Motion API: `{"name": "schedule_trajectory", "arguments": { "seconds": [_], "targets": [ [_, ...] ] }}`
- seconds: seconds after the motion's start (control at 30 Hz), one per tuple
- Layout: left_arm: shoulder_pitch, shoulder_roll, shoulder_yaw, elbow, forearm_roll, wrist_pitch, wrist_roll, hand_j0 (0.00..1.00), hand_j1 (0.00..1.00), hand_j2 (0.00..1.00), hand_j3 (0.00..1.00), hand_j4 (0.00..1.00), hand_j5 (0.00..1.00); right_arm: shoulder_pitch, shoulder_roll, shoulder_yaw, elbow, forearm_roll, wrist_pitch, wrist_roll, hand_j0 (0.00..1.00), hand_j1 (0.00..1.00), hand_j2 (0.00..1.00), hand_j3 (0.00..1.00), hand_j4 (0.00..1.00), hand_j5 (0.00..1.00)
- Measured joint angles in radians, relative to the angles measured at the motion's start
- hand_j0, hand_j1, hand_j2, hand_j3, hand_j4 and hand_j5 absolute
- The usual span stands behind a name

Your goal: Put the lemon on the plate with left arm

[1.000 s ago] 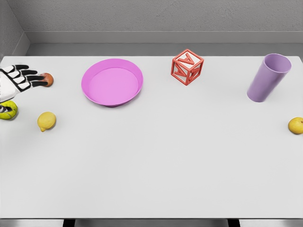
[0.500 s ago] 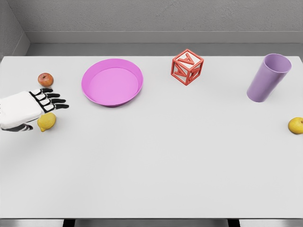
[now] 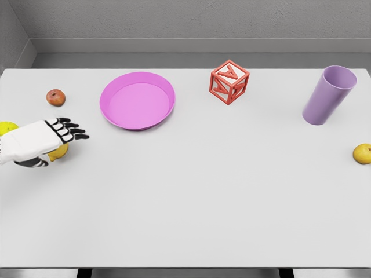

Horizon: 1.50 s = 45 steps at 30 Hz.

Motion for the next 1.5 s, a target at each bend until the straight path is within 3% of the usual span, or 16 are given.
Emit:
{"name": "schedule_trajectory", "arguments": {
  "seconds": [0.37,0.53,0.7,1.33,1.43,1.5],
  "targets": [
    [0.002,-0.018,-0.018,0.049,0.002,0.000,-0.013,1.00,1.00,1.00,1.00,1.00,1.00,0.000,0.000,0.000,0.000,0.000,0.000,0.000,1.00,1.00,1.00,1.00,1.00,1.00],
    [-0.037,-0.016,-0.017,0.093,0.006,0.000,-0.013,1.00,1.00,1.00,1.00,1.00,1.00,0.000,0.000,0.000,0.000,0.000,0.000,0.000,1.00,1.00,1.00,1.00,1.00,1.00],
    [-0.038,-0.020,-0.019,0.123,0.003,0.000,-0.013,1.00,1.00,1.00,1.00,1.00,1.00,0.000,0.000,0.000,0.000,0.000,0.000,0.000,1.00,1.00,1.00,1.00,1.00,1.00],
    [-0.094,0.012,-0.023,0.119,0.009,0.000,-0.063,1.00,1.00,1.00,1.00,1.00,1.00,0.000,0.000,0.000,0.000,0.000,0.000,0.000,1.00,1.00,1.00,1.00,1.00,1.00],
    [-0.158,0.018,-0.064,0.124,0.011,0.000,-0.063,1.00,1.00,1.00,1.00,1.00,1.00,0.000,0.000,0.000,0.000,0.000,0.000,0.000,1.00,1.00,1.00,1.00,1.00,1.00],
    [-0.163,0.019,-0.094,0.127,0.010,0.000,-0.064,1.00,1.00,1.00,1.00,1.00,1.00,0.000,0.000,0.000,0.000,0.000,0.000,0.000,1.00,1.00,1.00,1.00,1.00,1.00]
  ]
}}
